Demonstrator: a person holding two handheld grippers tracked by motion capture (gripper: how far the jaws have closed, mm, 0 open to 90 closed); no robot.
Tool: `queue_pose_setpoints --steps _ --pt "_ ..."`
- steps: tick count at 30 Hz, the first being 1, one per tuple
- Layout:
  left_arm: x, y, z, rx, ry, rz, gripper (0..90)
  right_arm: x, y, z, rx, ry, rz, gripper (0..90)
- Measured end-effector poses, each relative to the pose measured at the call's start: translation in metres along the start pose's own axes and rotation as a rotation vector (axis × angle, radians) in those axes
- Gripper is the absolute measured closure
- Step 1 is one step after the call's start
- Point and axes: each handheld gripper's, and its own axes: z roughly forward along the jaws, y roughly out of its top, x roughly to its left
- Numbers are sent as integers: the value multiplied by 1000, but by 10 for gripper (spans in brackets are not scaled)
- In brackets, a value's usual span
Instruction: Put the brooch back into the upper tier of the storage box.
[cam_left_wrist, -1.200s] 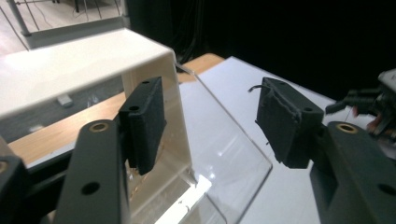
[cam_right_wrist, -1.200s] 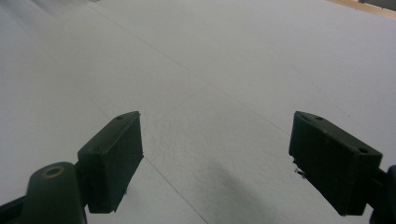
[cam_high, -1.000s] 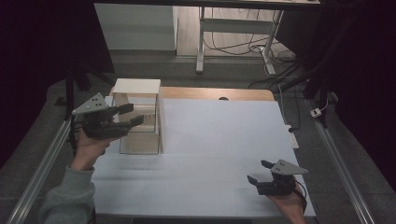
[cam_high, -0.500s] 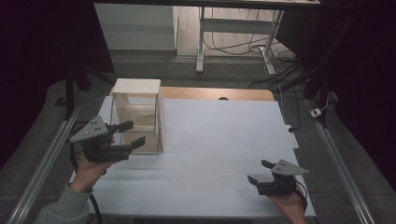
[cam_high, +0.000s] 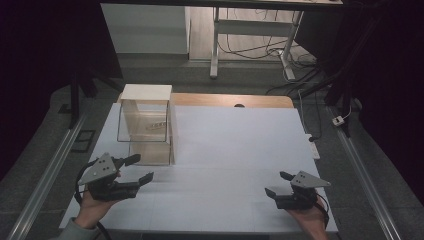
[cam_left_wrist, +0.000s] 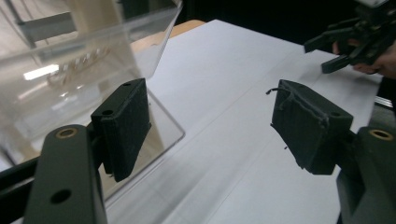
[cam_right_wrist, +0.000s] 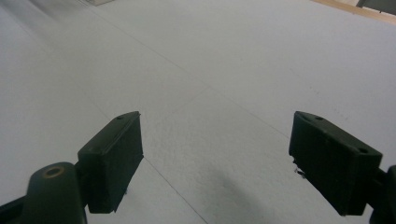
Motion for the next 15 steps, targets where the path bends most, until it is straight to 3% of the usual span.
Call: queue_pose_setpoints --steps 6,15 --pt "2 -27 5 31 18 -12 274 0 0 0 2 -1 -3 170" --pt "8 -53 18 80 51 14 273 0 0 1 7 -3 -1 170"
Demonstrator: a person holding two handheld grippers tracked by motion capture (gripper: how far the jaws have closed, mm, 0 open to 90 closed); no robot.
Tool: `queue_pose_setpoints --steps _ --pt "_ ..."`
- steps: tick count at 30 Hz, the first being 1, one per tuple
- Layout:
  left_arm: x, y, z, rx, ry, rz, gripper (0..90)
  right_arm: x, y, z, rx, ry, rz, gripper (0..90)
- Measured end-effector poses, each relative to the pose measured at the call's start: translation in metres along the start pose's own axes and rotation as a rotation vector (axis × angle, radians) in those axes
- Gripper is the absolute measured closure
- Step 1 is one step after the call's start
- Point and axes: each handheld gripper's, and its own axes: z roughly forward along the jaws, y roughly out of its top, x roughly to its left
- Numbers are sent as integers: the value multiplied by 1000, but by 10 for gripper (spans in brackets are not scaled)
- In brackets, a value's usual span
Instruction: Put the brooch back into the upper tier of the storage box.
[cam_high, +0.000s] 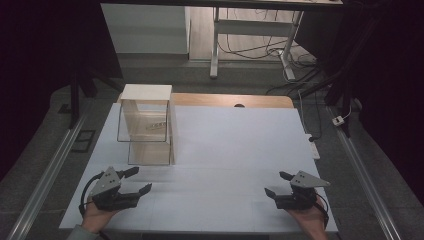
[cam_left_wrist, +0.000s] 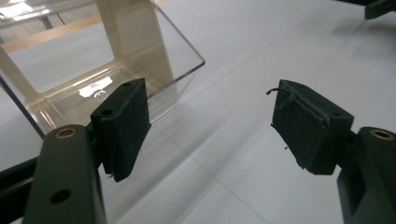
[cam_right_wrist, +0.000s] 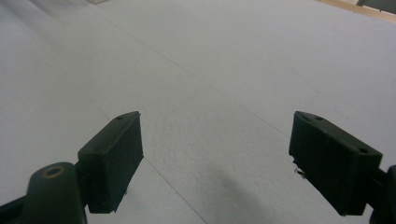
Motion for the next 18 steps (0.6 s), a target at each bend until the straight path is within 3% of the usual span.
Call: queue_pose_setpoints --steps 11,18 --pt "3 -14 15 47 63 -20 271 0 0 0 3 -3 -3 170" --pt "0 -14 21 68 44 -16 268 0 0 0 -4 1 0 170"
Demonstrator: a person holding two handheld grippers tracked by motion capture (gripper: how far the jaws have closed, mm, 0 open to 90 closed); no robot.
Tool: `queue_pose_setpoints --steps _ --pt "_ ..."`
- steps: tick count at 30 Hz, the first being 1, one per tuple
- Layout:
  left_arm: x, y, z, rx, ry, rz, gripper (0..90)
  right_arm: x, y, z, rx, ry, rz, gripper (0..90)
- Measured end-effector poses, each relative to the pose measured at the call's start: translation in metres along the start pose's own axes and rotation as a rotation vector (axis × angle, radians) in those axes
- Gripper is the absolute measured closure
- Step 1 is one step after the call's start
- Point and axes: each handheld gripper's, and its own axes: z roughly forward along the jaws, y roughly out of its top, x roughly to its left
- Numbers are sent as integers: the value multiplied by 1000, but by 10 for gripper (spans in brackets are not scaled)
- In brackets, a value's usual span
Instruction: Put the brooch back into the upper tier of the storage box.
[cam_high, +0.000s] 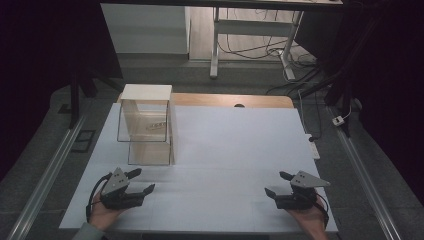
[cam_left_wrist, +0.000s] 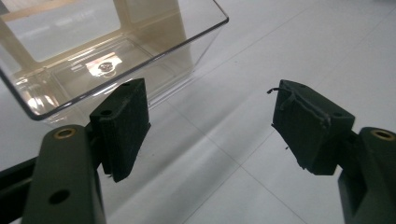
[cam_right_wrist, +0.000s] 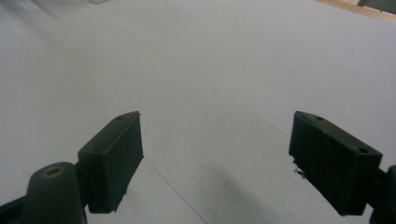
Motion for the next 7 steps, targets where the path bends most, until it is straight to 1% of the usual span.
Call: queue_pose_setpoints --steps 3,5,6,7 --pt "0 1 0 3 -3 0 268 0 0 0 -3 3 -2 170" --pt "0 1 0 4 -8 1 268 1 1 -1 -4 -4 -6 170" --pt "0 1 0 3 -8 2 268 1 1 -1 -6 4 -6 170" --pt "0 1 0 4 -9 3 268 2 1 -1 -7 3 -7 170"
